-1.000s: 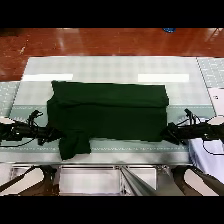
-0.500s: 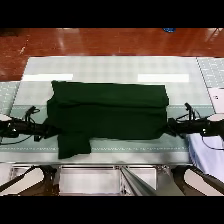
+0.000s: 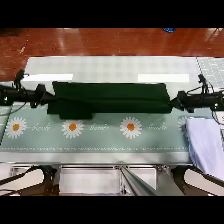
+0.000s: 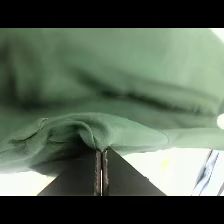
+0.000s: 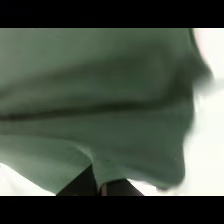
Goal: Fold the shirts.
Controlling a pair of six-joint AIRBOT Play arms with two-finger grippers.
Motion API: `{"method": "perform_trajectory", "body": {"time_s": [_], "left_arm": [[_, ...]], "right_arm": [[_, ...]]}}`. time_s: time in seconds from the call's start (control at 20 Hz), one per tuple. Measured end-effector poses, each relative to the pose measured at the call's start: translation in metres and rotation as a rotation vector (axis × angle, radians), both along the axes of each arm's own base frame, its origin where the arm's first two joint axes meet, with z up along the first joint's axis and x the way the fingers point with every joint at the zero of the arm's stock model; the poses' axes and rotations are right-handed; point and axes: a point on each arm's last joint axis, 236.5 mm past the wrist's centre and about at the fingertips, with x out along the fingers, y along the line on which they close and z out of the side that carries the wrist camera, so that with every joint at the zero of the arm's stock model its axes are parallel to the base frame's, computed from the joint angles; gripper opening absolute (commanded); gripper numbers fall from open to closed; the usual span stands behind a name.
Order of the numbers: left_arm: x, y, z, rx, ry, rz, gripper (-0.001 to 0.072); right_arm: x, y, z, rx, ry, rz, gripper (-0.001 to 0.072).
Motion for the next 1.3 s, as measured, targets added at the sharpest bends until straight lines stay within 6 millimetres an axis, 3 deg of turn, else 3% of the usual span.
{"method": "perform_trajectory", "body": {"time_s": [0.3, 0.5, 0.55, 0.6, 0.65, 0.8, 0.95, 1.1, 1.2, 1.3], "left_arm": [[0.077, -0.014, 0.0, -0.012, -0.02, -0.017, 0.0019], [0.102, -0.021, -0.022, -0.027, 0.017, -0.024, 0.0037], [0.105, -0.023, -0.029, -0.03, 0.028, -0.028, 0.0225], [0.106, -0.025, -0.035, -0.032, 0.039, -0.031, 0.0517], [0.107, -0.026, -0.041, -0.034, 0.05, -0.033, 0.0507], [0.111, -0.023, -0.043, -0.04, 0.057, -0.038, 0.0506], [0.119, 0.002, -0.018, -0.017, 0.01, -0.011, 0.0506], [0.117, 0.037, 0.024, 0.111, -0.086, 0.0, 0.0506], [0.11, 0.056, 0.053, 0.235, -0.16, 0.01, 0.0506], [0.103, 0.063, 0.082, 0.331, -0.25, 0.038, 0.0506]], "right_arm": [[0.055, -0.011, 0.006, 0.049, -0.041, -0.04, 0.0022], [0.084, -0.018, -0.001, 0.08, -0.056, -0.082, 0.0025], [0.089, -0.019, -0.004, 0.089, -0.056, -0.092, 0.0131], [0.093, -0.021, -0.01, 0.093, -0.053, -0.104, 0.0327], [0.098, -0.023, -0.015, 0.094, -0.053, -0.12, 0.0411], [0.105, -0.03, -0.021, 0.102, -0.054, -0.14, 0.0411], [0.101, -0.045, -0.012, 0.127, -0.05, -0.136, 0.0411], [0.087, -0.079, -0.007, 0.081, -0.036, -0.156, 0.0411], [0.075, -0.096, -0.014, 0.028, 0.003, -0.169, 0.0411], [0.067, -0.104, -0.024, -0.013, 0.034, -0.177, 0.0411]]}}
